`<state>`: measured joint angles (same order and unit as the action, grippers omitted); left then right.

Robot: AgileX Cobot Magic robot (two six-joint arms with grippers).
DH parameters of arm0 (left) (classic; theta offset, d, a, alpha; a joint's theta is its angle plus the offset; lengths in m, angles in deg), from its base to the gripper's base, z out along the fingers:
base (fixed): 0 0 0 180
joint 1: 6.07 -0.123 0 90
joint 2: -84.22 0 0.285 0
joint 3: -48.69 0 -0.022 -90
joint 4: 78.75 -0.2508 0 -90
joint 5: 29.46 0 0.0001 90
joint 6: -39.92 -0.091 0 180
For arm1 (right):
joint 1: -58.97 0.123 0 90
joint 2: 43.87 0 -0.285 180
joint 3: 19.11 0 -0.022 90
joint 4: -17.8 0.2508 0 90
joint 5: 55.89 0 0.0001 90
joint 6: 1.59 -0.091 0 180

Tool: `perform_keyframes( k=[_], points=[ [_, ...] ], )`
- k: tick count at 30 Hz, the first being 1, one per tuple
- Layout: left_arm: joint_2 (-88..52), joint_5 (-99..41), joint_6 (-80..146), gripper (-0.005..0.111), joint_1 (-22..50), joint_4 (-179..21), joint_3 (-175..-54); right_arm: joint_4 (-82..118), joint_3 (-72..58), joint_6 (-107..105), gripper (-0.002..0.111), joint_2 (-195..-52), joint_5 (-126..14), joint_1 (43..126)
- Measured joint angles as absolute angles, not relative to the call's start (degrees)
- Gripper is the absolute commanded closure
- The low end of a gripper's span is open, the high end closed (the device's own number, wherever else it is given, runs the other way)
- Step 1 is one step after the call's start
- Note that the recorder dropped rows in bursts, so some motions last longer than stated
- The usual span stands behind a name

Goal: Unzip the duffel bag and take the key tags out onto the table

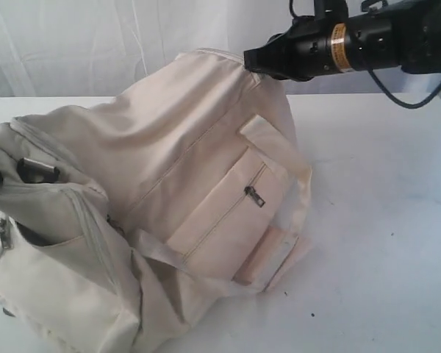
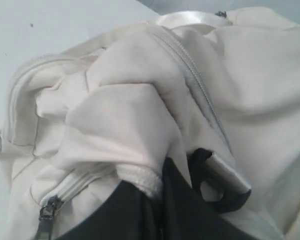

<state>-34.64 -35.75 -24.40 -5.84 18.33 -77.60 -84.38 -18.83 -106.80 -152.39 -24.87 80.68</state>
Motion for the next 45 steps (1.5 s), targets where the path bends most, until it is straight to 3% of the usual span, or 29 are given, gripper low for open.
perform_keyframes(
  k=[18,30,34,37,40,41,45],
  points=[
    [-33.7,-29.0,-33.5,0.107,-5.8,4.4,-82.8,-84.4,-4.1,-110.4,0.108,-137.4,6.9,71.2],
    [-25.4,-29.5,-36.2,0.107,-5.8,4.0,-87.3,-84.4,3.7,-110.0,0.108,-131.6,10.4,71.0],
    [-25.1,-26.0,-36.2,0.106,-5.8,3.7,-87.6,-84.4,4.5,-110.0,0.095,-131.5,10.6,71.0],
    [-25.2,-24.0,-36.2,0.096,-5.8,3.7,-87.7,-83.5,4.6,-109.4,0.072,-130.8,11.7,71.0],
    [-25.8,-24.3,-36.2,0.078,-5.8,3.7,-87.7,-82.9,4.6,-107.9,0.05,-130.3,10.6,71.0],
    [-26.1,-24.5,-36.2,0.07,-5.8,3.7,-87.8,-82.9,4.6,-107.8,0.046,-130.3,9.7,71.0],
    [-27.4,-26.6,-36.2,0.042,-6.0,4.0,-88.3,-82.8,4.6,-106.4,0.045,-130.3,7.1,71.0]
  ],
)
